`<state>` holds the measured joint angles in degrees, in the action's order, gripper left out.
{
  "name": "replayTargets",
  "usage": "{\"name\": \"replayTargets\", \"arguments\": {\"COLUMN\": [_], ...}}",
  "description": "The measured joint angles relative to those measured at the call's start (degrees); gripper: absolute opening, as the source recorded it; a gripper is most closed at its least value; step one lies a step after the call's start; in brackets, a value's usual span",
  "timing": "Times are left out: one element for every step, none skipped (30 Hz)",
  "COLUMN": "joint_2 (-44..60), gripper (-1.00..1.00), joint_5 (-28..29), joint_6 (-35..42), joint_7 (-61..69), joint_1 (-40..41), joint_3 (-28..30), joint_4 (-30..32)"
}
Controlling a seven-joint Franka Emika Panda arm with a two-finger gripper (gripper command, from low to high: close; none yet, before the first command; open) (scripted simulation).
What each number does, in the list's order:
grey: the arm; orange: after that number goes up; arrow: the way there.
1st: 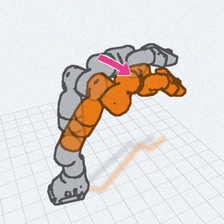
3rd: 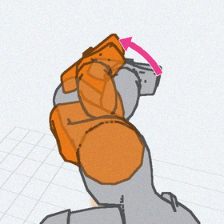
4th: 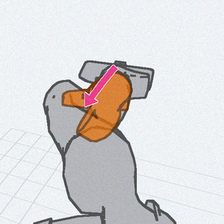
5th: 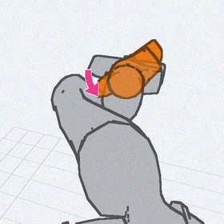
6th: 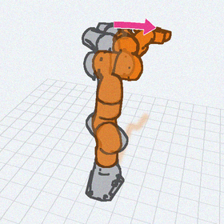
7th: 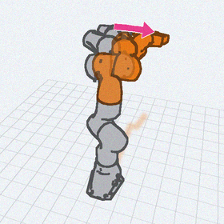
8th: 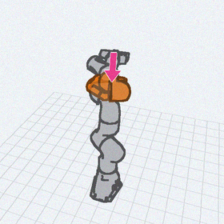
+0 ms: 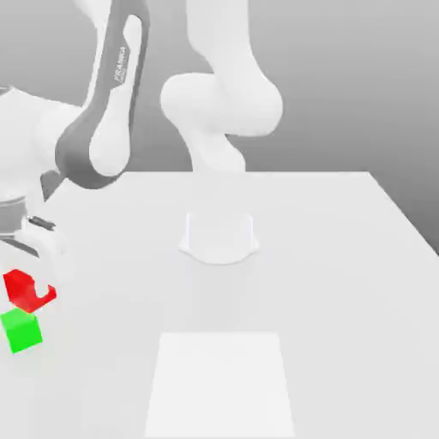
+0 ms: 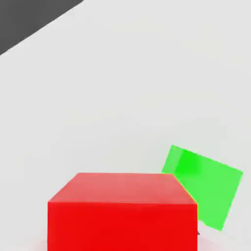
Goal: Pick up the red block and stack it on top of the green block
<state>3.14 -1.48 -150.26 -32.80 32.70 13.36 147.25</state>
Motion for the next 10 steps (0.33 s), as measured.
{"name": "replayTargets", "arguments": {"joint_2": [0.19,1.39,3.04,4.92,6.92,8.94,10.31,10.31,10.31,10.31], "gripper": [-1.00,-1.00,-1.00,-1.00,-1.00,-1.00,1.00,1.00,1.00,1.00], "joint_5": [-0.18,-0.81,-1.71,-2.67,-3.80,-4.82,-5.58,-5.58,-5.58,-5.58], "joint_6": [0.26,-0.63,-2.04,-3.75,-5.54,-7.37,-8.64,-8.64,-8.64,-8.64], "joint_7": [1.25,2.26,3.17,3.97,4.86,5.63,6.21,6.21,6.21,6.21], "joint_1": [1.20,1.51,1.75,2.17,2.59,3.29,3.67,3.68,3.68,3.68], "joint_3": [0.47,0.40,0.13,-0.41,-1.02,-1.92,-2.46,-2.46,-2.46,-2.46], "joint_4": [-0.44,-0.71,-0.89,-1.03,-1.17,-1.29,-1.38,-1.38,-1.38,-1.38]}}
